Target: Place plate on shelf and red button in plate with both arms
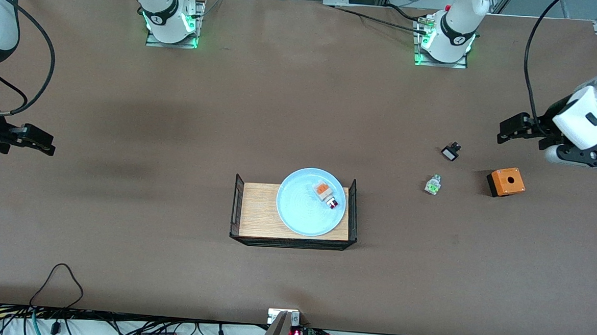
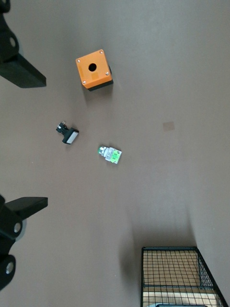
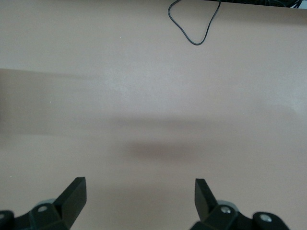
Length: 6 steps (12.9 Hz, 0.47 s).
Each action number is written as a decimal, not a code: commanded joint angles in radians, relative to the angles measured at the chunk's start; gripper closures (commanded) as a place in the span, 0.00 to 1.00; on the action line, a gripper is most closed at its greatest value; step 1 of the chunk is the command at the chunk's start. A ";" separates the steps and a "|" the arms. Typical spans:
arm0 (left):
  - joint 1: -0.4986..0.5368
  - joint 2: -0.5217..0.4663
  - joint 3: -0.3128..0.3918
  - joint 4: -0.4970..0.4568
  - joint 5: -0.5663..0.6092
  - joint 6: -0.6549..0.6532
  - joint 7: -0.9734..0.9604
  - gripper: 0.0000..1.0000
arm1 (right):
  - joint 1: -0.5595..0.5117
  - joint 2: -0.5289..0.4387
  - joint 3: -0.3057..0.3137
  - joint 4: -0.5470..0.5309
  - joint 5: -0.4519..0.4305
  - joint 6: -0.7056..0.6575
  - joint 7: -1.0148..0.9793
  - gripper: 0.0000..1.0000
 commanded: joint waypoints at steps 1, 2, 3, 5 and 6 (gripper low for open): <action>0.008 -0.091 -0.023 -0.113 0.025 0.048 -0.017 0.00 | -0.004 0.000 0.006 0.020 -0.002 -0.028 -0.013 0.00; 0.008 -0.088 -0.021 -0.104 0.021 0.029 -0.033 0.00 | -0.004 0.000 0.006 0.020 -0.002 -0.051 -0.014 0.00; 0.009 -0.080 -0.020 -0.073 0.018 -0.003 -0.036 0.00 | -0.001 0.000 0.009 0.020 -0.005 -0.096 -0.014 0.00; 0.008 -0.068 -0.020 -0.027 0.026 -0.015 -0.023 0.00 | 0.001 -0.003 0.009 0.021 -0.019 -0.192 -0.014 0.00; 0.008 -0.069 -0.020 -0.024 0.025 -0.017 -0.024 0.00 | 0.001 -0.012 0.011 0.021 -0.025 -0.216 -0.014 0.00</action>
